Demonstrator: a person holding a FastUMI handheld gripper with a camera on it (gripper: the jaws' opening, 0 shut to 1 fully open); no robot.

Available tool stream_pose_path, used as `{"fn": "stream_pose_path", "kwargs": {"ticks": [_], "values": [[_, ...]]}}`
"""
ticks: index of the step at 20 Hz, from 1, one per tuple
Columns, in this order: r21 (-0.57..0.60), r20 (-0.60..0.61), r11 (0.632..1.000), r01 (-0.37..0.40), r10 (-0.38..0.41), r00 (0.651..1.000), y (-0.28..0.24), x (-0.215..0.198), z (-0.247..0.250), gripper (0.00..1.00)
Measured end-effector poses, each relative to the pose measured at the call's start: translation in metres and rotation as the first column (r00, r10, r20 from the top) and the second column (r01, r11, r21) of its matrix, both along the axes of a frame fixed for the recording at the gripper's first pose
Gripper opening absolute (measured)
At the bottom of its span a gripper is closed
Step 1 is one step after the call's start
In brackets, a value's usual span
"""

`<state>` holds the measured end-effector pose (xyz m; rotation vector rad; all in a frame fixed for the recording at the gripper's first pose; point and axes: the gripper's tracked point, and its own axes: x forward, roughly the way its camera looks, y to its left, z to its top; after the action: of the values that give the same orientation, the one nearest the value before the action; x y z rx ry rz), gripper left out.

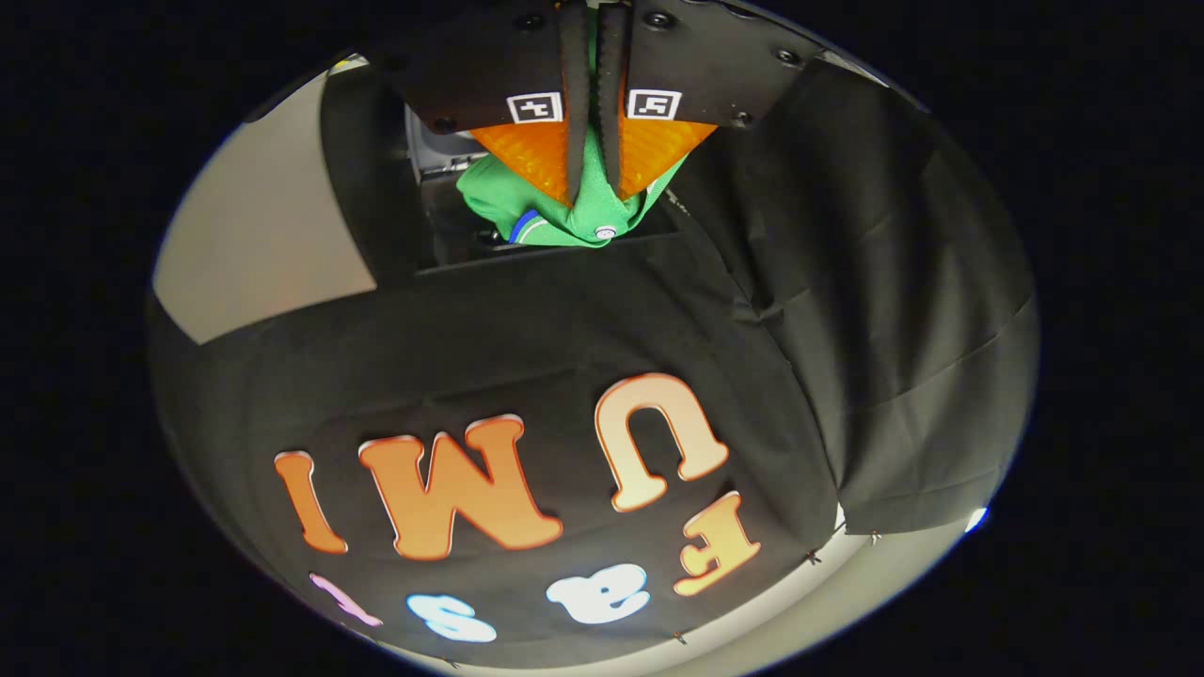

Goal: Put the clothes into the washing machine and then close the washing machine lid.

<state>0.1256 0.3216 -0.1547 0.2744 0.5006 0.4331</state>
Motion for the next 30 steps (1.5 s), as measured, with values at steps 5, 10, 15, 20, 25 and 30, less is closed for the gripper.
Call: {"fn": "stream_pose_path", "kwargs": {"ticks": [5, 10, 15, 20, 25, 30], "values": [[-0.039, -0.128, 0.999, 0.005, -0.01, 0.992, 0.023, 0.018, -0.095, 0.12], [-0.045, -0.246, 0.999, 0.007, -0.018, 0.969, 0.038, 0.034, -0.18, 0.12], [-0.05, -0.326, 0.999, -0.004, -0.013, 0.945, 0.046, 0.042, -0.239, 0.12], [-0.074, -0.4, 0.997, -0.037, 0.004, 0.917, 0.048, 0.047, -0.288, 0.12], [-0.115, -0.465, 0.992, -0.052, -0.007, 0.885, 0.045, 0.053, -0.334, 0.12], [-0.185, -0.499, 0.981, -0.058, -0.043, 0.866, 0.035, 0.058, -0.368, 0.12]]}}
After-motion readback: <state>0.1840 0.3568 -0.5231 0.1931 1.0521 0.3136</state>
